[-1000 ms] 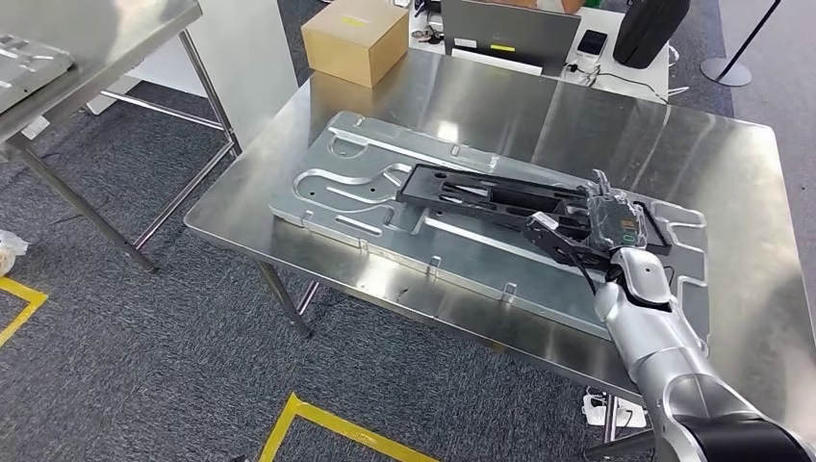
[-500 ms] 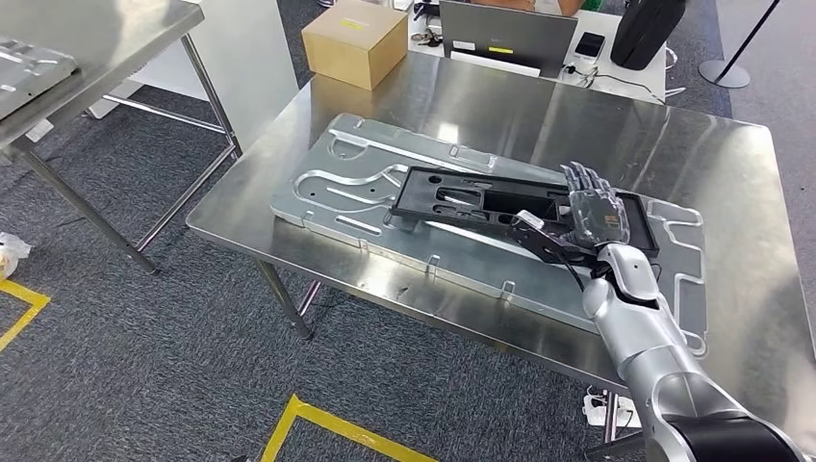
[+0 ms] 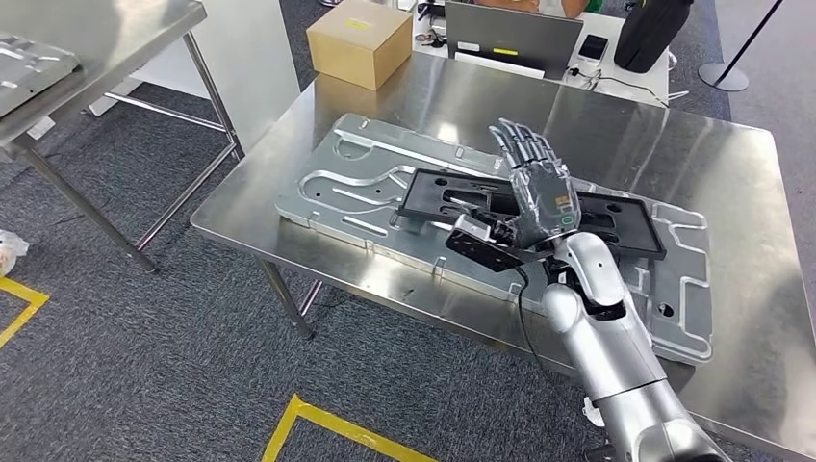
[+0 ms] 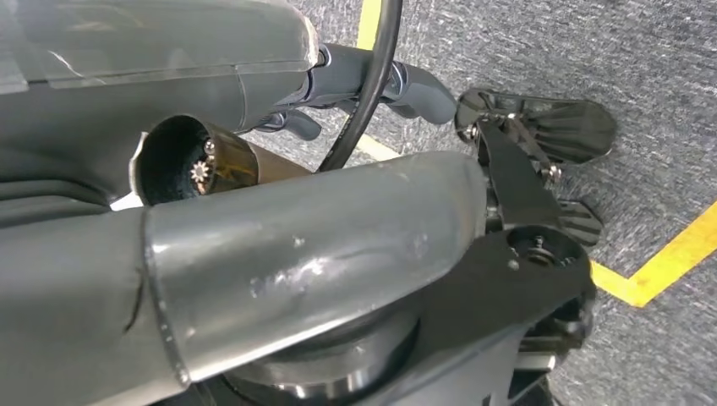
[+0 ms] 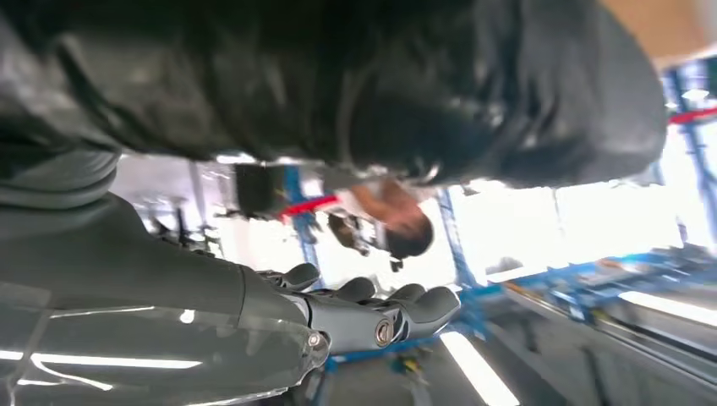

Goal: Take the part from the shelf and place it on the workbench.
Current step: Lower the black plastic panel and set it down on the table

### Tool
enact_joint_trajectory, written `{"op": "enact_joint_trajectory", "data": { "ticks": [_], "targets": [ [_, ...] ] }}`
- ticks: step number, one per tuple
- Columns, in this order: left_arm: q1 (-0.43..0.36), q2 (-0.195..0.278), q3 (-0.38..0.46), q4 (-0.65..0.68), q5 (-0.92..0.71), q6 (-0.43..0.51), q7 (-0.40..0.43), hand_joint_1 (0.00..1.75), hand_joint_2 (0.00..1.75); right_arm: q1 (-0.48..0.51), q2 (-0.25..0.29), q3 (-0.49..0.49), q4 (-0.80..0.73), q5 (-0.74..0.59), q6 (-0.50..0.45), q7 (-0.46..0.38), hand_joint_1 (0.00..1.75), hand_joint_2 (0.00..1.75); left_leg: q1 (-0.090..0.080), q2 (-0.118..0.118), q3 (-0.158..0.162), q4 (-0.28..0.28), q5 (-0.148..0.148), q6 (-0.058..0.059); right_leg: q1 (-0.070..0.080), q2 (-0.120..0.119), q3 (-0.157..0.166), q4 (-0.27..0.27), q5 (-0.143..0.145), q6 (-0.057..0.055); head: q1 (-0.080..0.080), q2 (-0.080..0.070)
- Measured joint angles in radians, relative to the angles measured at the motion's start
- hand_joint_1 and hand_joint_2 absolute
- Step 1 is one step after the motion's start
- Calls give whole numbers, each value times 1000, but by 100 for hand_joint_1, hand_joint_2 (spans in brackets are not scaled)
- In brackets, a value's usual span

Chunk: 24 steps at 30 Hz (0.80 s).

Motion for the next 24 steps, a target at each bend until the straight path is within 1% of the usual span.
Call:
{"op": "enact_joint_trajectory", "data": {
  "ticks": [1, 3, 4, 5, 6, 7, 8, 9, 10, 11, 12, 13, 14, 15, 16, 18, 19, 20, 21, 22, 23, 24],
  "targets": [
    [0, -1, 0, 0, 0, 0, 3, 0, 0, 5, 0, 12, -14, -3, 3, 0, 0, 0, 3, 2, 1, -7, 6, 3, 0, 0, -17, 45, -35, 1, 1, 0],
    [2, -2, 0, 0, 0, 0, 10, 0, 0, 18, 0, 32, -29, -10, 12, 0, 0, 0, 3, 3, -5, -7, 9, 5, -2, -1, -63, 171, -107, 4, 2, 0],
    [4, -2, 0, 0, 0, 0, 12, 0, 0, 25, 0, 40, -31, -13, 17, 0, 0, 0, 3, 3, -9, -4, 10, 4, -5, -1, -79, 219, -125, 6, 2, 0],
    [5, -2, 0, 0, 0, 1, 14, 0, 0, 32, 0, 46, -33, -14, 20, 0, 0, 0, 4, 3, -13, 0, 10, 3, -8, -2, -80, 236, -125, 8, 2, 0],
    [7, -2, 0, 0, 0, 1, 15, 0, 0, 37, 0, 51, -35, -15, 21, 0, 0, 0, 5, 3, -17, 5, 10, 2, -11, -3, -62, 216, -107, 11, 2, 0],
    [8, -2, 0, 0, 0, 1, 15, 0, 0, 39, 0, 54, -39, -15, 22, 0, 0, 0, 6, 3, -22, 12, 10, -1, -14, -4, -27, 160, -79, 12, 2, 0],
    [8, -3, 0, 0, 0, 1, 15, 0, 0, 39, 0, 57, -43, -15, 22, 0, 0, 0, 7, 3, -28, 19, 9, -5, -16, -6, 13, 90, -59, 12, 2, 0],
    [8, -3, 0, 0, 0, 1, 15, 0, 0, 39, 0, 60, -47, -15, 23, 0, 0, 0, 7, 3, -33, 26, 8, -11, -14, -7, 43, 37, -41, 10, 1, 0],
    [8, -4, 0, 0, 0, 1, 15, 0, 0, 39, 1, 61, -51, -16, 23, 0, 0, 0, 6, 3, -37, 31, 9, -19, -12, -7, 61, 3, -33, 5, 1, 0],
    [8, -4, 0, 0, 0, 1, 16, 0, 0, 39, 2, 63, -54, -16, 24, 0, 0, 0, 6, 2, -40, 34, 11, -26, -9, -6, 64, -8, -33, 0, 1, 0],
    [8, -4, 0, 0, 0, 2, 16, 0, 0, 40, 2, 64, -56, -18, 27, 0, 0, 0, 5, 2, -43, 35, 14, -34, -6, -5, 60, -6, -26, -7, 1, 0],
    [9, -4, 0, 0, 0, 3, 18, 0, 0, 40, 3, 65, -57, -21, 30, 0, 0, 0, 6, 2, -45, 36, 16, -41, -8, -5, 57, -12, -23, -14, 1, 0],
    [10, -4, 0, 0, 0, 4, 20, 0, 0, 39, 4, 67, -57, -25, 35, 0, 0, 0, 7, 1, -51, 43, 9, -48, -10, -6, 53, -16, -18, -22, 0, 0],
    [12, -5, 0, 0, 0, 7, 23, 0, 0, 39, 6, 71, -57, -28, 39, 0, 0, 0, 9, 0, -60, 62, -13, -55, -11, -7, 48, -19, -10, -30, 0, 0],
    [13, -5, 0, 0, 0, 8, 27, 0, 0, 40, 10, 78, -56, -31, 43, -1, 0, 0, 12, -1, -75, 101, -49, -61, -13, -8, 41, -21, -2, -38, 0, 0],
    [14, -6, 0, 0, 0, 11, 31, 0, 0, 42, 20, 101, -52, -33, 48, -3, 0, 0, 14, -1, -115, 223, -138, -71, -12, -9, 21, -21, 13, -45, -1, 0],
    [14, -6, 0, 0, 0, 12, 31, 0, 0, 44, 25, 115, -49, -33, 49, -3, 0, 0, 15, -1, -128, 279, -166, -74, -11, -9, 10, -21, 21, -45, -1, 0],
    [14, -6, 0, 0, 0, 12, 31, 0, 0, 46, 29, 131, -45, -33, 49, -3, 0, 0, 15, -1, -128, 308, -174, -77, -10, -10, -1, -20, 29, -44, -1, 0],
    [14, -7, 0, 0, 0, 13, 32, 0, 0, 47, 34, 145, -42, -33, 50, -3, 0, 0, 16, -1, -110, 301, -161, -77, -11, -10, -12, -19, 37, -42, -1, 0],
    [13, -7, 0, 0, 0, 13, 32, 0, 0, 49, 38, 157, -38, -34, 51, -3, 0, 0, 16, -1, -73, 258, -136, -77, -11, -11, -22, -18, 45, -39, -1, 0],
    [12, -7, 0, 0, 0, 13, 33, 0, 0, 48, 42, 167, -34, -35, 52, -3, 0, 0, 16, -1, -23, 190, -113, -74, -11, -11, -30, -16, 52, -35, -1, 0],
    [11, -7, 0, 0, 0, 13, 33, 0, 0, 48, 45, 175, -31, -36, 53, -3, 0, 0, 14, -1, 27, 115, -101, -71, -10, -12, -37, -15, 59, -30, -1, 0]
  ]
}}
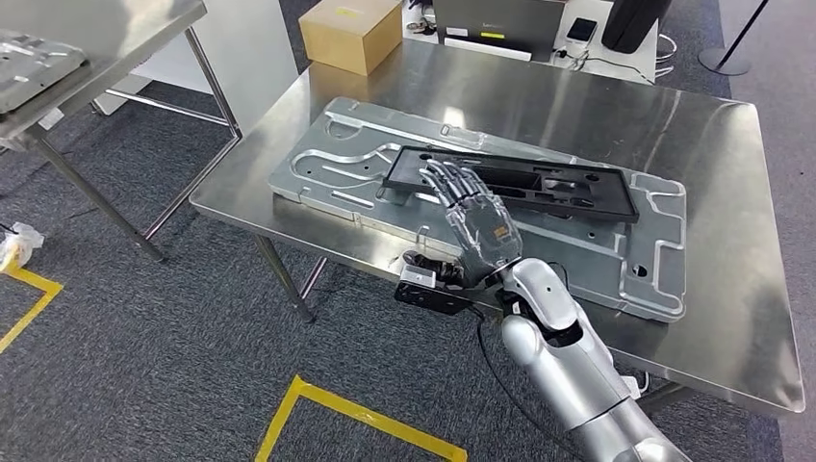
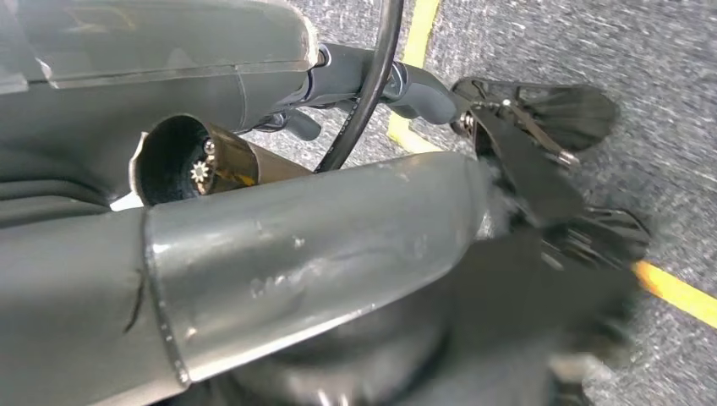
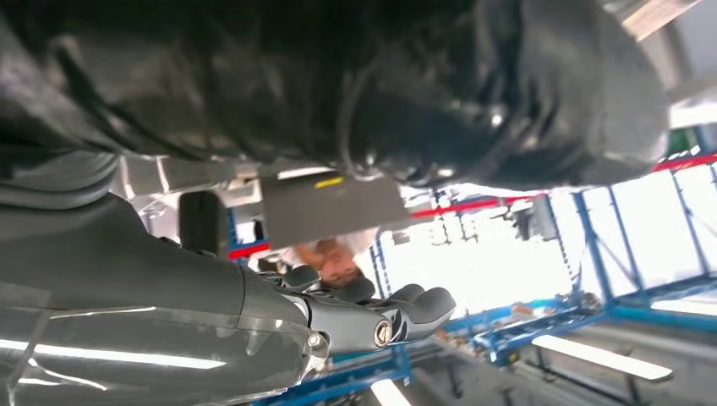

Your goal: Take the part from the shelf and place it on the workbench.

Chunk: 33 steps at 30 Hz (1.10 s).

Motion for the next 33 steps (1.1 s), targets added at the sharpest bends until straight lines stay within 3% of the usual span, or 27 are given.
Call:
{"op": "enact_joint_trajectory", "data": {
  "ticks": [2, 4, 5, 6, 8, 10, 11, 12, 13, 15, 17, 19, 21, 23, 25, 26, 27, 28, 29, 30, 31, 33],
  "targets": [
    [-2, 0, 0, 0, 0, 0, 0, 0, 0, -1, 6, 12, 6, -5, 2, 0, 0, 0, -5, -4, 52, -88, 7, 12, 2, -2, -6, -1, 16, 12, 0, 0],
    [-2, 0, 0, 0, 0, 0, 1, 0, 0, -2, 9, 22, 13, -11, 4, 0, 0, 0, -8, -8, 45, -99, 16, 27, 3, -5, -7, -10, 34, 25, 0, 0],
    [-2, -1, 0, 0, 0, -1, 1, 0, 0, -2, 8, 25, 17, -14, 6, -1, 0, 0, -7, -7, 39, -102, 25, 34, 2, -5, -10, -10, 33, 31, -1, 0],
    [-2, -2, 0, 0, 0, -2, 2, 0, 0, -2, 8, 28, 22, -16, 7, -1, 0, 0, -5, -6, 31, -104, 36, 42, 2, -4, -18, 2, 13, 35, 0, 0],
    [-2, -3, 0, 0, 0, -2, 3, 0, 0, -2, 6, 30, 31, -17, 10, -2, 0, 87, -3, -4, 6, -107, 62, 57, 2, -1, -47, 77, -78, 37, 0, 0],
    [-2, -3, 0, 0, 0, -2, 3, 0, 0, -3, 5, 33, 37, -18, 13, -4, 0, 175, -7, -8, -27, -105, 85, 65, 4, 0, -76, 205, -170, 36, 0, 0],
    [-2, -3, 0, 0, 0, -2, 3, 0, 0, -3, 4, 34, 41, -18, 14, -6, 0, 175, -9, -11, -44, -104, 97, 66, 5, 1, -79, 255, -186, 34, 0, 0],
    [-2, -2, 0, 0, 0, -2, 3, 0, 0, -3, 4, 35, 44, -19, 15, -8, 0, 175, -13, -16, -61, -102, 109, 66, 8, 2, -68, 281, -181, 31, 0, 0],
    [-2, -3, 0, 0, 0, -3, 4, 0, 0, -4, 4, 36, 48, -21, 16, -10, 0, 175, -16, -23, -77, -99, 119, 66, 11, 5, -41, 269, -157, 25, 0, 0],
    [-4, -5, 0, 0, 0, -3, 5, 0, 0, -9, 2, 37, 53, -24, 17, -15, 0, 175, -21, -37, -102, -94, 137, 64, 21, 32, 60, 156, -118, 2, -1, 0],
    [-8, -7, 0, 0, 0, -3, 7, 0, 0, -17, 0, 37, 56, -27, 18, -19, 0, 175, -23, -51, -117, -92, 157, 58, 26, 65, 154, 20, -128, -16, -1, 0],
    [-10, -7, 0, 0, 0, -3, 8, 0, 0, -23, -4, 37, 60, -28, 19, -20, 0, 175, -21, -70, -124, -98, 179, 48, 29, 64, 182, -36, -139, -18, -1, 0],
    [-8, -4, 0, 1, 0, -3, 11, 0, 0, -26, -5, 38, 66, -28, 21, -21, 0, 175, -19, -78, -134, -93, 178, 38, 23, 40, 177, -48, -120, -21, 0, 0],
    [-5, -1, 0, 3, 0, -2, 16, 0, 0, -27, -5, 42, 70, -24, 22, -24, 0, 175, -16, -58, -160, -29, 107, 27, 14, 16, 162, -58, -96, -29, -2, 0],
    [-5, -2, 0, 3, 0, -3, 20, 0, 0, -26, -5, 46, 74, -15, 22, -27, 0, 87, -5, -30, -193, 94, 13, 11, 13, -9, 135, -56, -76, -30, -5, 0],
    [-6, -1, 0, 3, 0, -3, 21, 0, 0, -25, -5, 50, 76, -10, 20, -27, 0, 44, 2, -23, -201, 148, -7, 2, 12, -22, 120, -54, -67, -27, -5, 0],
    [-6, 0, 0, 3, 0, -3, 23, 0, 0, -25, -5, 53, 79, -6, 18, -27, 0, 0, 10, -16, -198, 181, -2, -7, 10, -35, 105, -49, -58, -22, -5, 0],
    [-6, 2, 0, 3, 0, -3, 24, 0, 0, -24, -5, 57, 82, -3, 15, -27, 0, 0, 18, -11, -181, 183, 24, -15, 7, -48, 89, -43, -51, -17, -5, 0],
    [-7, 3, 0, 3, 0, -3, 25, 0, 0, -23, -5, 60, 85, 0, 12, -27, 0, 0, 25, -2, -145, 153, 54, -24, 3, -60, 72, -34, -45, -11, -5, 0],
    [-8, 4, 0, 2, 0, -3, 26, 0, 0, -24, -5, 62, 87, 2, 10, -27, 0, 0, 31, 15, -96, 96, 66, -33, 0, -72, 56, -23, -41, -3, -6, 0],
    [-9, 6, 0, 2, 0, -3, 26, 0, 0, -25, -6, 62, 88, 3, 7, -27, 0, 0, 30, 30, -47, 31, 62, -37, -2, -82, 42, -11, -37, 5, -7, 0],
    [-12, 8, 0, 1, 0, -3, 26, 0, 0, -27, -8, 62, 90, 4, 1, -27, 0, 0, 22, 49, 4, -59, 31, -24, 1, -103, 25, 4, -28, 22, -8, 0]
  ]
}}
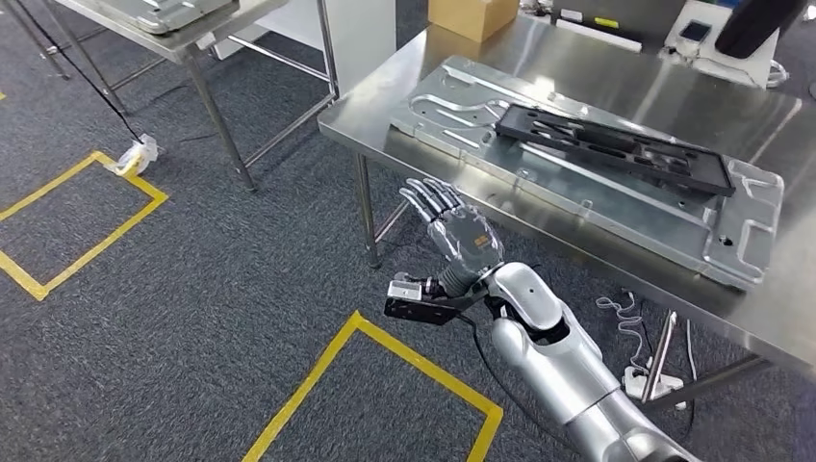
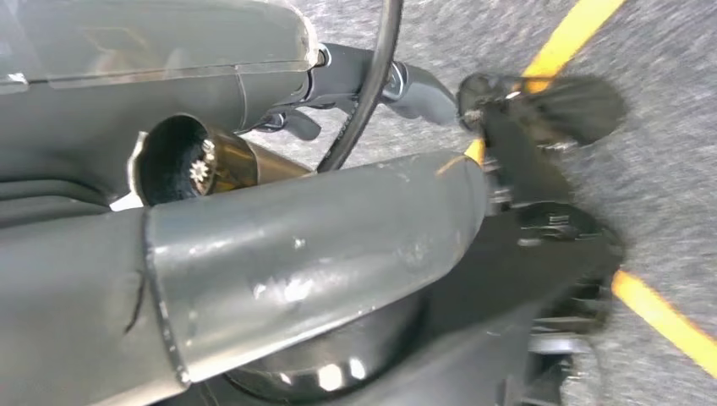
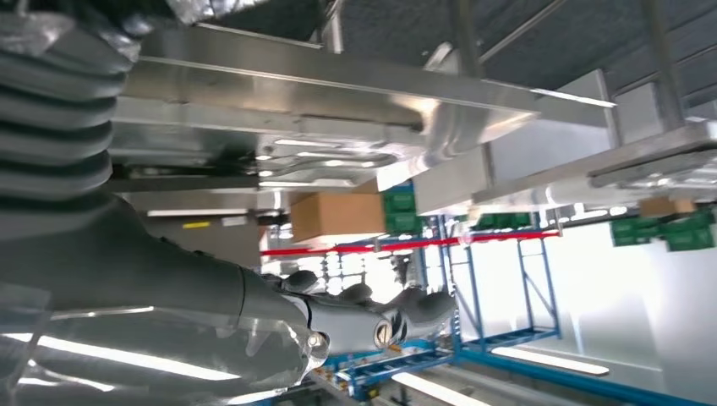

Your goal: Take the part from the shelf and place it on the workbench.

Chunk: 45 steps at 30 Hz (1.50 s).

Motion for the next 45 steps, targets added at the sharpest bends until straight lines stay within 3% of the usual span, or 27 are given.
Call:
{"op": "enact_joint_trajectory", "data": {
  "ticks": [2, 3, 5, 7, 8, 9, 11, 13, 15, 17, 19, 21, 23, 24, 25, 27, 28, 29, 31, 33, 34, 36, 38, 39, 41, 43, 45],
  "targets": [
    [3, 2, 0, 0, 0, 1, 0, 0, 0, 2, -3, 0, 4, 0, -4, -2, 0, 0, -7, -13, -10, -15, 3, 31, -1, -15, -5, -1, 13, 16, 1, 0],
    [5, 3, 0, 0, 0, 2, 0, 0, 0, 5, -6, 0, 7, 0, -5, -4, 0, 0, -8, -21, -18, -16, 13, 44, -6, -4, -8, 3, 4, 23, 1, 0],
    [9, 3, 0, 0, 0, 3, 0, 0, 0, 9, -15, 0, 13, -1, -5, -8, 0, 0, -10, -34, -42, -18, 37, 66, -10, 49, -29, 58, -67, 30, 1, 0],
    [8, 3, 0, 0, 0, 2, -2, 0, 0, 12, -26, 0, 17, -2, -5, -10, 0, 0, -18, -52, -74, -18, 62, 79, -3, 95, -63, 180, -169, 23, 1, 0],
    [7, 3, 0, 0, 0, 2, -3, 0, 0, 13, -31, 0, 19, -2, -5, -11, 0, 0, -23, -64, -91, -17, 75, 82, 3, 103, -72, 236, -197, 16, 1, 0],
    [7, 3, 0, 0, 0, 1, -3, 0, 0, 15, -35, 0, 21, -2, -5, -11, 0, 0, -29, -76, -107, -17, 88, 85, 10, 107, -69, 271, -204, 7, 1, 0],
    [9, 1, 0, 0, 0, 1, -4, 0, 0, 16, -38, 0, 23, -2, -5, -12, 0, 0, -38, -100, -134, -16, 112, 88, 28, 115, -12, 239, -162, -18, 1, 0],
    [7, -2, 0, 0, 0, 1, -4, 0, 0, 11, -38, 0, 22, -2, -5, -12, 0, 0, -45, -123, -153, -16, 135, 88, 46, 153, 95, 101, -128, -51, 1, 0],
    [3, -5, 0, 0, 0, 1, -5, 0, 0, 5, -38, 0, 20, -2, -5, -12, 0, 0, -46, -144, -164, -21, 160, 83, 55, 181, 164, -10, -133, -70, 0, 0],
    [5, -6, -1, 0, 0, 1, -6, 0, 0, 3, -39, 0, 19, -2, -5, -12, 0, 0, -46, -166, -167, -39, 187, 71, 54, 167, 170, -41, -128, -76, 1, 0],
    [10, -6, -2, 0, 0, 0, -6, 0, 0, 3, -39, 0, 19, -2, -3, -12, 0, 87, -48, -154, -176, -35, 173, 62, 47, 140, 162, -64, -96, -81, -1, 0],
    [12, -6, -4, 1, -1, 0, -8, 0, 0, 2, -40, 0, 19, -2, 0, -12, 0, 175, -45, -104, -200, 39, 79, 53, 41, 113, 143, -81, -62, -79, -4, 0],
    [11, -6, -4, 1, -1, -1, -10, 0, 0, 2, -45, 0, 18, -3, 5, -12, 0, 175, -31, -71, -226, 168, -13, 39, 38, 85, 113, -79, -38, -73, -5, 0],
    [10, -7, -4, 1, -1, -2, -11, 0, 0, 2, -47, 0, 18, -3, 8, -12, 0, 175, -22, -64, -230, 222, -25, 30, 36, 70, 96, -74, -29, -68, -5, 0],
    [9, -7, -5, 1, -1, -3, -11, 0, 0, 3, -50, 0, 18, -4, 11, -12, 0, 175, -12, -60, -221, 253, -13, 20, 32, 54, 77, -68, -20, -62, -5, 0],
    [9, -7, -6, 1, -1, -6, -12, 0, 0, 1, -53, 0, 18, -6, 14, -13, 0, 175, 5, -43, -153, 213, 36, -2, 24, 26, 39, -45, -8, -47, -5, 0],
    [8, -9, -8, 0, -1, -7, -12, 0, 0, -1, -54, 0, 17, -7, 15, -13, 0, 175, 10, -22, -96, 152, 39, -14, 21, 15, 21, -30, -6, -40, -6, 0],
    [5, -10, -9, -1, -1, -8, -12, 0, 0, -5, -57, 0, 15, -9, 15, -15, 0, 175, 10, -5, -48, 87, 24, -16, 19, 4, 5, -14, -4, -32, -6, 0],
    [1, -12, -11, -3, 0, -9, -13, 0, 0, -11, -63, -1, 12, -13, 16, -19, 0, 175, 2, 12, -1, 7, -13, -2, 19, -18, -13, 6, 3, -16, -7, 0],
    [3, -10, -12, -3, 0, -7, -11, 0, 0, -12, -67, -1, 13, -17, 19, -25, 0, 175, -6, -4, -16, -2, -6, 29, 11, -28, -17, 11, 11, 1, -6, 0],
    [5, -9, -13, -2, 0, -6, -10, 0, 0, -10, -69, -1, 15, -18, 21, -28, 0, 175, -9, -13, -25, -3, 4, 41, 5, -10, -22, 18, -3, 9, -6, 0],
    [5, -8, -14, -2, 0, -5, -8, 0, 0, -9, -76, -1, 17, -20, 25, -31, 0, 175, -12, -28, -49, -6, 30, 62, 1, 57, -44, 83, -86, 17, -6, 0],
    [3, -7, -14, -2, 0, -3, -7, 0, 0, -9, -86, -1, 18, -20, 27, -33, 0, 175, -20, -51, -83, -6, 59, 73, 6, 100, -71, 204, -185, 10, -5, 0],
    [2, -6, -14, -2, 0, -2, -7, 0, 0, -9, -90, -1, 19, -21, 29, -35, 0, 175, -25, -65, -101, -5, 72, 77, 10, 106, -76, 256, -208, 3, -5, 0],
    [2, -7, -14, -2, 0, 0, -6, 0, 0, -9, -96, -1, 20, -22, 31, -40, 0, 175, -32, -94, -132, -5, 98, 79, 23, 112, -42, 272, -189, -17, -5, 0],
    [2, -9, -14, -2, 0, 1, -4, 0, 0, -16, -99, -1, 20, -24, 31, -45, 0, 175, -33, -119, -156, -5, 122, 78, 42, 140, 56, 159, -141, -44, -5, 0],
    [-1, -13, -14, -4, 0, 1, 0, 0, 0, -28, -99, -1, 19, -26, 32, -47, 0, 175, -34, -140, -171, -10, 148, 73, 53, 181, 146, 22, -133, -65, -6, 0]
  ]
}}
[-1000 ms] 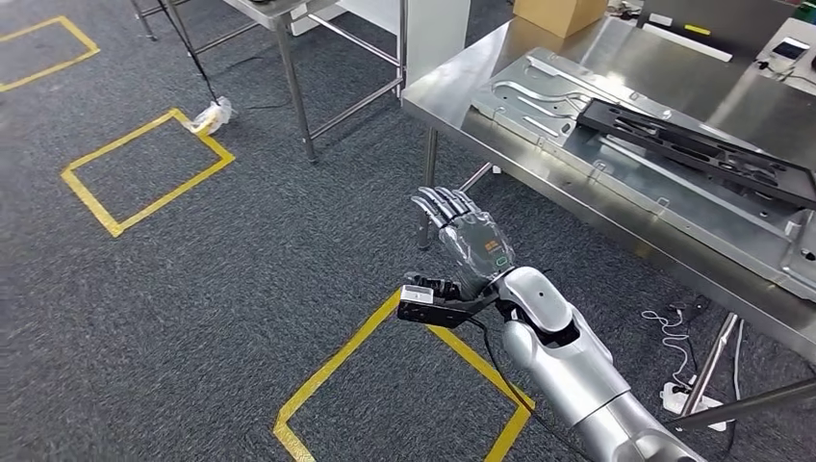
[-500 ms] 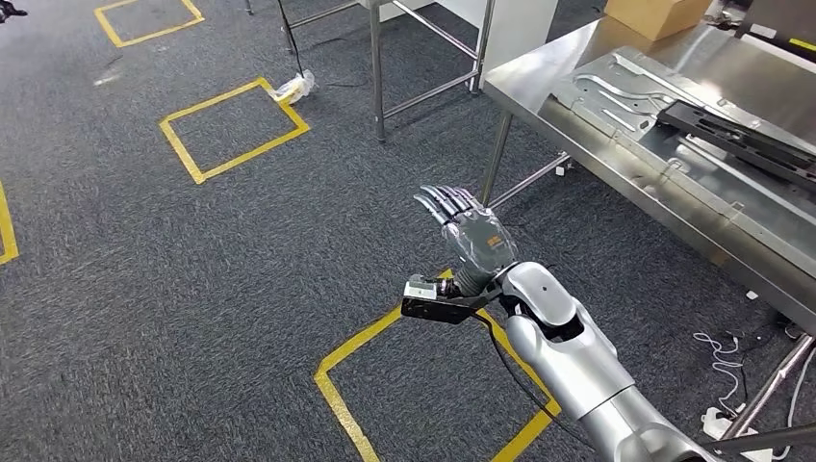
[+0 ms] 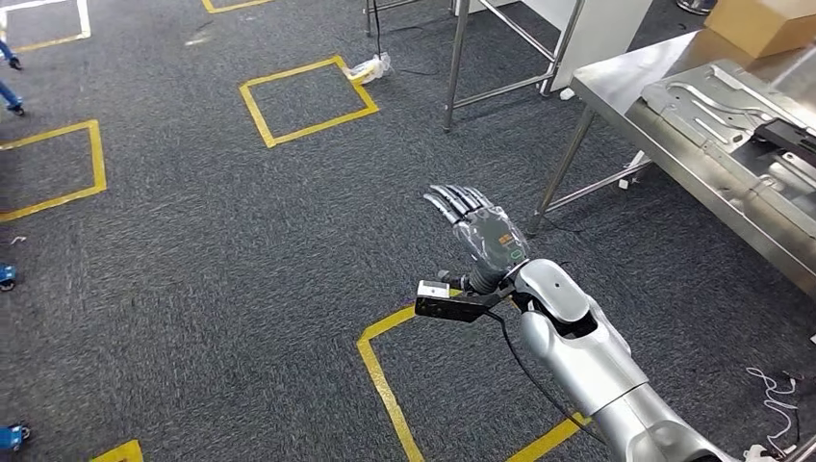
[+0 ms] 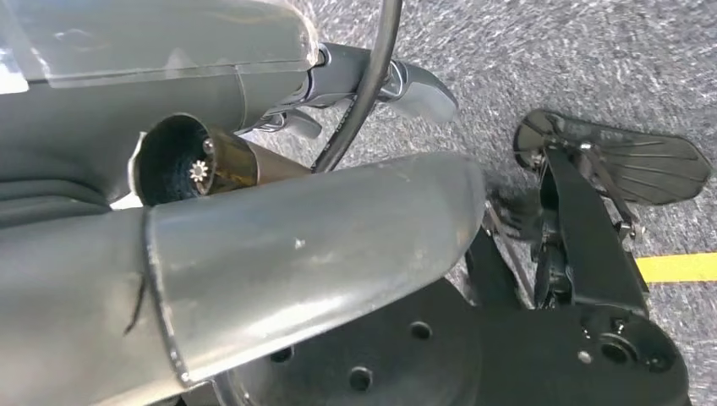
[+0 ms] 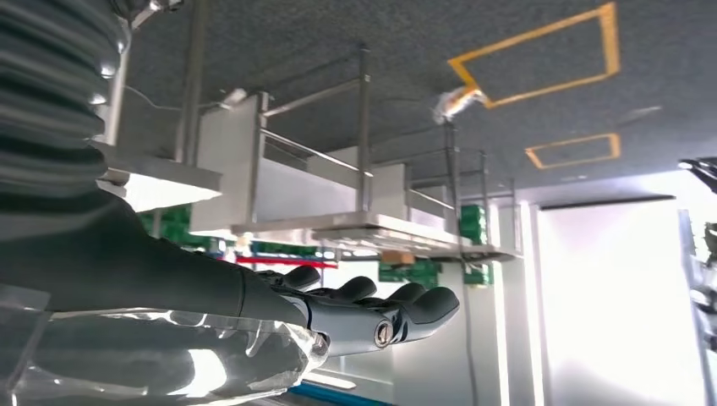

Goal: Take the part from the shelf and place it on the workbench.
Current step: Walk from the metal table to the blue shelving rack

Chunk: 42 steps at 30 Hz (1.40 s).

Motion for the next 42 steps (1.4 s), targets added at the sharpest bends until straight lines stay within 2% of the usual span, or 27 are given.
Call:
{"op": "enact_joint_trajectory", "data": {
  "ticks": [1, 2, 3, 4, 5, 6, 8, 9, 10, 11, 12, 13, 14, 16, 18, 19, 21, 23, 24, 25, 26, 28, 30, 31, 33, 37, 42],
  "targets": [
    [-1, -2, 0, -1, 0, 0, 2, 0, 0, -5, 0, 0, 0, -2, 0, -1, 0, 175, 2, -11, -3, -7, 14, -5, 3, 10, 21, -39, -2, -6, 0, 0],
    [-2, -3, 0, -2, 0, 0, 3, 0, 0, -8, -1, 0, -1, -3, 1, -2, 0, 175, 2, -22, -4, -17, 30, -11, 4, 5, 25, -57, 2, -9, 0, 0],
    [0, -3, 0, -2, 0, 1, 5, 0, 0, -9, -1, 0, 0, -4, 2, -4, 0, 175, 2, -35, -3, -32, 46, -18, 3, -9, 21, -66, 16, -10, 1, 0],
    [2, -2, 0, -2, 0, 2, 6, 0, 0, -10, -1, 0, 0, -5, 3, -6, 0, 175, 0, -34, -7, -38, 48, -23, 0, -23, 19, -82, 33, -13, 1, 0],
    [3, -2, 1, -2, 0, 3, 5, 0, 0, -10, -1, 0, 0, -6, 3, -8, 0, 175, -3, -19, -16, -28, 27, -26, -5, -38, 15, -99, 51, -15, 0, 0],
    [4, -1, 2, -2, 0, 5, 2, 0, 0, -10, -1, 0, 1, -8, 4, -11, 0, 175, -6, 4, -29, 3, -13, -29, -9, -53, 7, -113, 69, -14, 0, 0],
    [2, -1, 7, -2, 0, 11, -8, 0, 0, -8, -4, 0, 1, -11, 3, -15, 0, 175, 0, 57, -61, 123, -114, -38, -12, -82, -13, -123, 94, -10, -2, 0],
    [1, -1, 10, -2, 0, 15, -10, 0, 0, -6, -6, 0, 2, -11, 3, -15, 0, 175, 5, 70, -72, 187, -136, -46, -13, -98, -25, -122, 104, -6, -2, 0],
    [1, -1, 12, -2, 0, 18, -11, 0, 0, -3, -8, 0, 2, -11, 3, -16, 0, 175, 12, 76, -75, 236, -131, -53, -14, -115, -39, -119, 111, -3, -2, 0],
    [1, -1, 13, -2, -1, 20, -11, 0, 0, -1, -9, 0, 3, -12, 4, -16, 0, 175, 19, 81, -66, 258, -108, -62, -17, -130, -55, -113, 118, 2, -2, 0],
    [1, 0, 14, -2, -1, 22, -10, 0, 0, 0, -10, 0, 3, -12, 4, -16, 0, 175, 25, 89, -36, 244, -81, -71, -20, -145, -71, -104, 123, 7, -2, 0],
    [1, 0, 15, -2, -1, 24, -10, 0, 0, 0, -11, 0, 2, -12, 4, -16, 0, 175, 31, 107, 12, 196, -68, -79, -23, -158, -87, -92, 127, 13, -2, 0],
    [-1, 0, 16, -2, -1, 25, -9, 0, 0, -1, -12, -1, 2, -12, 4, -16, 0, 175, 34, 130, 73, 126, -76, -87, -25, -169, -102, -77, 127, 20, -2, 0],
    [-4, 0, 19, -3, -1, 26, -9, 0, 0, -3, -15, -3, 0, -12, 3, -16, 0, 175, 29, 161, 159, 8, -122, -78, -26, -192, -122, -47, 126, 33, -1, 0],
    [-3, 2, 21, -3, -1, 28, -10, 0, 0, -2, -17, -4, 0, -12, 4, -16, 0, 175, 20, 148, 170, -24, -140, -51, -30, -215, -129, -34, 128, 44, 0, 0],
    [-1, 3, 22, -3, -1, 29, -10, 0, 0, 0, -17, -4, 0, -12, 6, -17, 0, 175, 19, 138, 167, -25, -135, -40, -34, -211, -131, -29, 124, 51, -1, 0],
    [1, 4, 22, -3, 0, 31, -9, 0, 0, 2, -18, -4, 1, -12, 8, -17, 0, 175, 19, 120, 159, -28, -123, -20, -43, -158, -152, 20, 83, 62, -1, 0],
    [0, 6, 23, -3, 0, 33, -9, 0, 0, 6, -22, -4, 2, -12, 9, -17, 0, 175, 19, 100, 147, -28, -113, -8, -47, -95, -201, 141, 8, 67, -1, 0],
    [-1, 6, 23, -3, 0, 34, -9, 0, 0, 10, -24, -4, 3, -12, 10, -17, 0, 175, 18, 88, 140, -27, -109, -5, -47, -82, -225, 203, -19, 67, -1, 0],
    [-1, 7, 24, -3, 0, 34, -9, 0, 0, 14, -26, -4, 4, -12, 11, -17, 0, 175, 16, 73, 135, -26, -105, -4, -47, -76, -236, 239, -29, 65, -1, 0],
    [0, 7, 24, -3, 0, 35, -8, 0, 0, 17, -27, -4, 5, -12, 13, -17, 0, 175, 16, 58, 132, -24, -102, -5, -47, -73, -229, 238, -19, 63, -1, 0],
    [1, 6, 25, -3, -1, 37, -6, 0, 0, 17, -28, -4, 5, -12, 15, -17, 0, 87, 16, 30, 129, -22, -99, -8, -48, -56, -164, 127, 41, 55, -1, 0],
    [-1, 6, 25, -3, -1, 39, -1, 0, 0, 15, -30, -4, 6, -14, 17, -17, 0, 0, 16, 9, 123, -19, -96, -15, -48, -21, -102, 8, 79, 50, -1, 0],
    [-2, 6, 25, -3, -1, 39, 1, 0, 0, 14, -32, -4, 7, -16, 17, -17, 0, 0, 17, 1, 119, -18, -93, -21, -47, -10, -90, -21, 83, 49, -1, 0],
    [-2, 7, 25, -3, -1, 40, 5, 0, 0, 15, -31, -4, 8, -22, 17, -17, 0, 0, 18, -12, 111, -19, -88, -29, -47, -12, -88, -35, 81, 49, -1, 0],
    [2, 9, 24, -3, -1, 39, 11, 0, 0, 12, -30, -6, 13, -33, 19, -15, 0, 0, 18, -13, 108, -29, -78, -6, -49, -20, -92, -44, 89, 51, -2, 0],
    [-1, 9, 24, -3, -2, 38, 13, 0, 0, 12, -29, -8, 22, -43, 23, -14, 0, 0, 19, -10, 113, -40, -72, -10, -45, -19, -94, -43, 93, 44, -2, 0]
  ]
}}
